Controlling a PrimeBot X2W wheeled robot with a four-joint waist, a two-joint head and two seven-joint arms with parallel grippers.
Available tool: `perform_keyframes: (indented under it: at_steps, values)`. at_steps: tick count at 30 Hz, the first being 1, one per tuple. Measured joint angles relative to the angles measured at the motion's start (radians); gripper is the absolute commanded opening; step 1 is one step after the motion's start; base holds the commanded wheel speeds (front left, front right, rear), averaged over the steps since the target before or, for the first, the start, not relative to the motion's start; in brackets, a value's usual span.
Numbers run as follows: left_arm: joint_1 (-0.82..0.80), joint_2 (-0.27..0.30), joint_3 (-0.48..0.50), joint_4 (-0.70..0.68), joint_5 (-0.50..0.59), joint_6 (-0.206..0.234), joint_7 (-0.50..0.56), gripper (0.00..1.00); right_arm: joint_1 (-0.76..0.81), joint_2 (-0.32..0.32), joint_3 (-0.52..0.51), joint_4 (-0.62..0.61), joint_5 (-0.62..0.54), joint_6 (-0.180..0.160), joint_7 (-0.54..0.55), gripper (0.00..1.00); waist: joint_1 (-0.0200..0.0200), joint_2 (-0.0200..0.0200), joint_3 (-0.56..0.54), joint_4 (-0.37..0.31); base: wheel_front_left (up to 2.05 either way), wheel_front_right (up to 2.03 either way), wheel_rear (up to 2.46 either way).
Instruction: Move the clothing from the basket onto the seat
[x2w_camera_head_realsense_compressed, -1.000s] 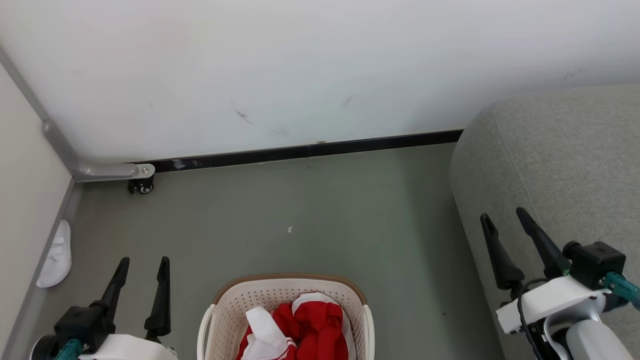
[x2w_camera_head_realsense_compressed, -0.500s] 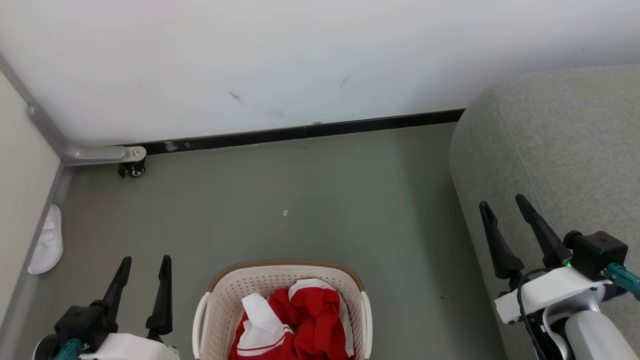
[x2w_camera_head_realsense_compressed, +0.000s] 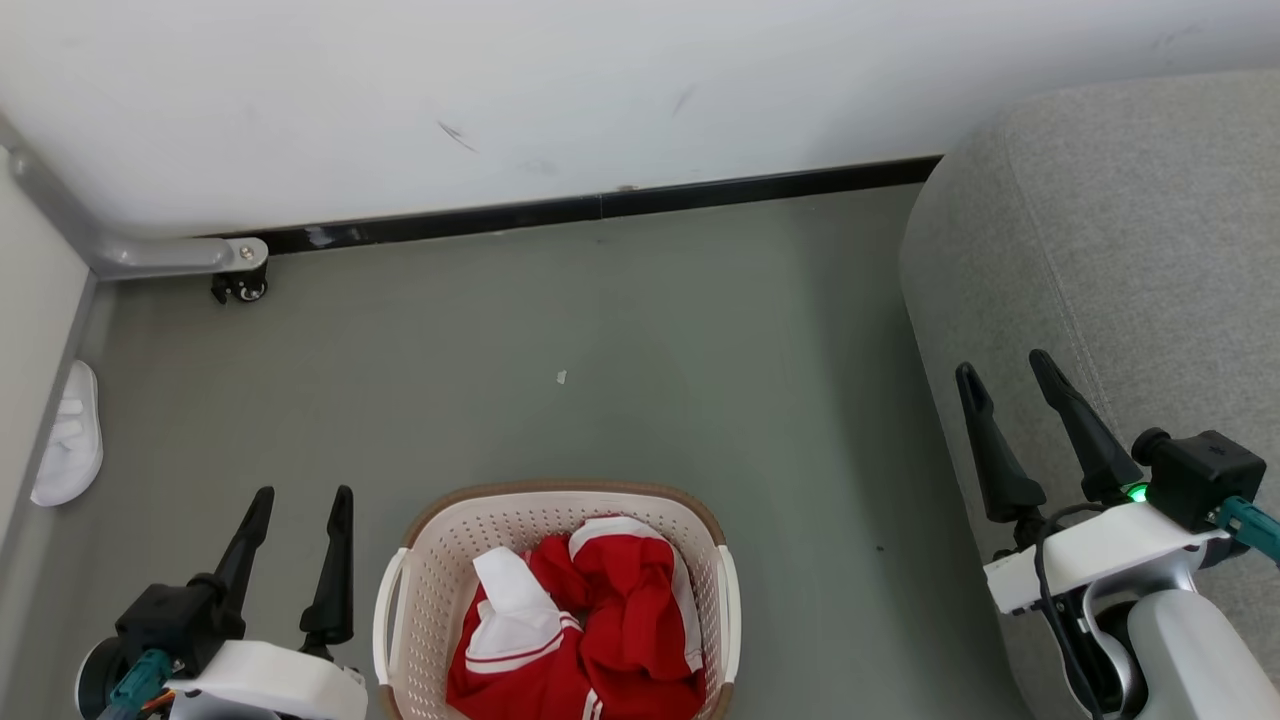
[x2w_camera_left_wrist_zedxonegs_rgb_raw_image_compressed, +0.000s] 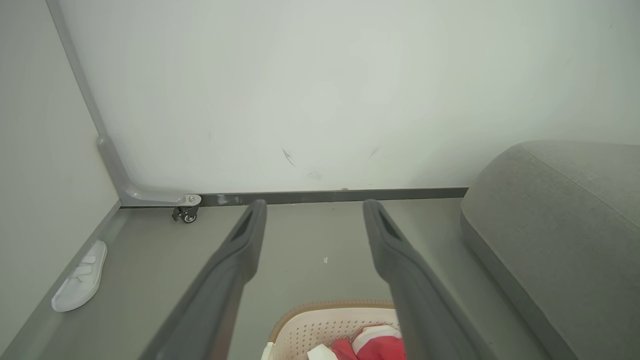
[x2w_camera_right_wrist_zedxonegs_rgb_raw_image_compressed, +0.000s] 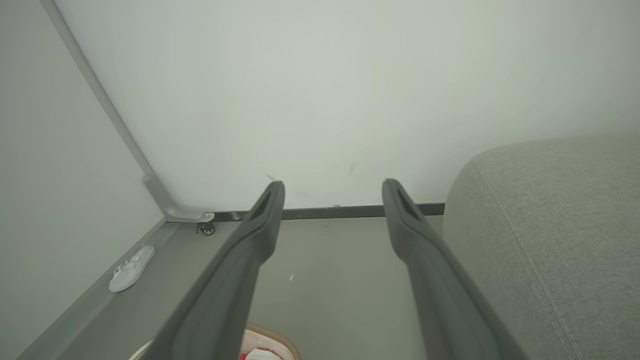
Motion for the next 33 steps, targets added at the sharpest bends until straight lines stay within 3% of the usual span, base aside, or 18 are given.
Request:
perform_keyframes:
  at_steps: [33]
  values:
    - [-0.178, -0.006, -0.061, 0.119, 0.002, -0.041, 0.0, 1.0, -0.101, 0.01, -0.011, -0.042, 0.004, 0.0, -0.004, 1.0, -0.0001, 0.0, 0.224, -0.031, 0.0, 0.0, 0.0]
